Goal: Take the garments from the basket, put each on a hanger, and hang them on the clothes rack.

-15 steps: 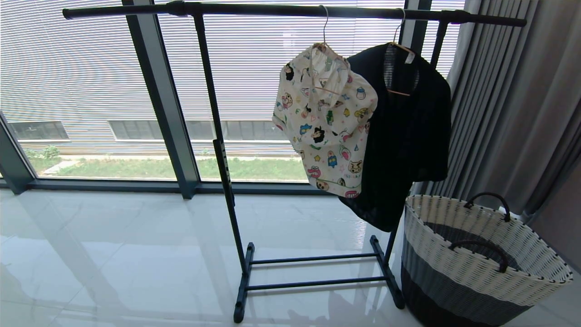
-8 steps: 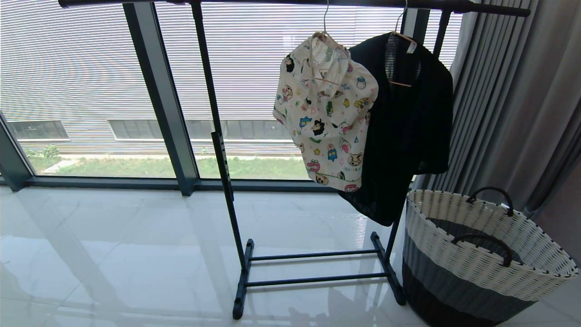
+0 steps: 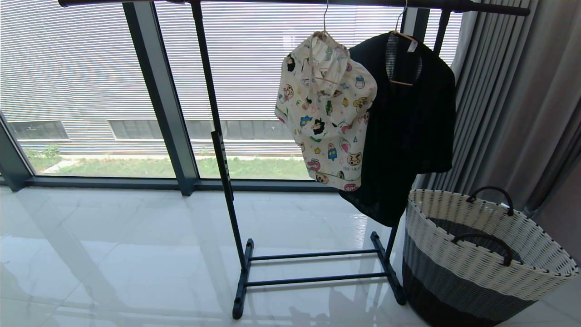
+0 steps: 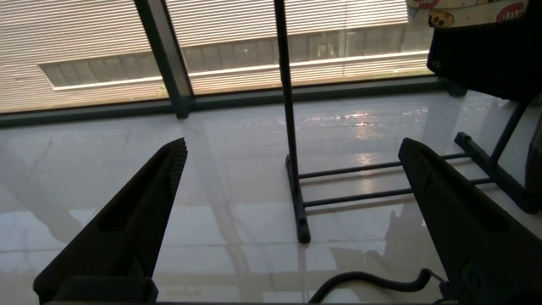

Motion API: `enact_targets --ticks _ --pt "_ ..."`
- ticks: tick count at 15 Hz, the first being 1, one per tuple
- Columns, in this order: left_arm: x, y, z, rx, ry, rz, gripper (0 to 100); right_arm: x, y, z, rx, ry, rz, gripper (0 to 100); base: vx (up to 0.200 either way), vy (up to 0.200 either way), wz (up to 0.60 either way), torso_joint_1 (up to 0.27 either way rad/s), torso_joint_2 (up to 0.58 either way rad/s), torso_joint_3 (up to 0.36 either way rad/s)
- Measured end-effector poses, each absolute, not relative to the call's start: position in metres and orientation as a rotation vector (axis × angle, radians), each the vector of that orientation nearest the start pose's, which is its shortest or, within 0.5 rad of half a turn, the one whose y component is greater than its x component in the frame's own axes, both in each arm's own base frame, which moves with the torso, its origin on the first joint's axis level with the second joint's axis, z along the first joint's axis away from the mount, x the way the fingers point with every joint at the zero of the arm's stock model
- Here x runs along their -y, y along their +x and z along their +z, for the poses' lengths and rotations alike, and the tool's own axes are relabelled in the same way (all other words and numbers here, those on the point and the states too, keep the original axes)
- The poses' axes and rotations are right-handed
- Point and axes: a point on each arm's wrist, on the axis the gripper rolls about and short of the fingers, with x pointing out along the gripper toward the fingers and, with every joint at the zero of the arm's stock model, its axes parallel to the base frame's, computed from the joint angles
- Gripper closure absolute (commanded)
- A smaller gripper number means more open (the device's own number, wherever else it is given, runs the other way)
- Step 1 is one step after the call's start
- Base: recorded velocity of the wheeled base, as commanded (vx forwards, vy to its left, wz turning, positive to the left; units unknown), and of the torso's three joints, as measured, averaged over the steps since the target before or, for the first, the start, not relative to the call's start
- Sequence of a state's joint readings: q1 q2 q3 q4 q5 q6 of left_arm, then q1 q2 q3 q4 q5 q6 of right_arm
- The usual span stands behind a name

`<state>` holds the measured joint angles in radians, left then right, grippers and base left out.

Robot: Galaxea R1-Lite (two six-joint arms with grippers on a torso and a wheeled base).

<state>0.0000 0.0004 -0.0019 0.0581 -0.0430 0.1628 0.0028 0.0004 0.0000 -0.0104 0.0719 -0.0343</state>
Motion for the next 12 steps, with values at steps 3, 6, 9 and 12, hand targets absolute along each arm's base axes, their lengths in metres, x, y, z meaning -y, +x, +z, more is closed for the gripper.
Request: enact_targets --ticks 3,6,9,12 --pt "0.0010 -0.0231 0.0701 -0.053 0.161 -0.047 0 -0.0016 -0.0228 0.0765 0.011 -0.034 0.074 0 0.000 0.000 0.00 0.000 0.00 0.000" --pt "0.0010 -0.0231 0.0700 -0.053 0.161 -0.047 0 -0.0016 -0.0228 0.0765 0.011 -0.035 0.074 0 0.000 0.000 0.00 0.000 0.00 0.000" --pt "0.0010 -0.0231 0.0700 -0.053 0.161 -0.047 0 -0.0016 -0.0228 0.0765 0.010 -0.035 0.074 0 0.000 0.000 0.00 0.000 0.00 0.000" --pt "0.0010 -0.0231 0.0700 -0.053 0.161 -0.047 0 -0.0016 -0.0228 0.0765 0.010 -0.035 0.073 0 0.000 0.000 0.00 0.000 0.00 0.000"
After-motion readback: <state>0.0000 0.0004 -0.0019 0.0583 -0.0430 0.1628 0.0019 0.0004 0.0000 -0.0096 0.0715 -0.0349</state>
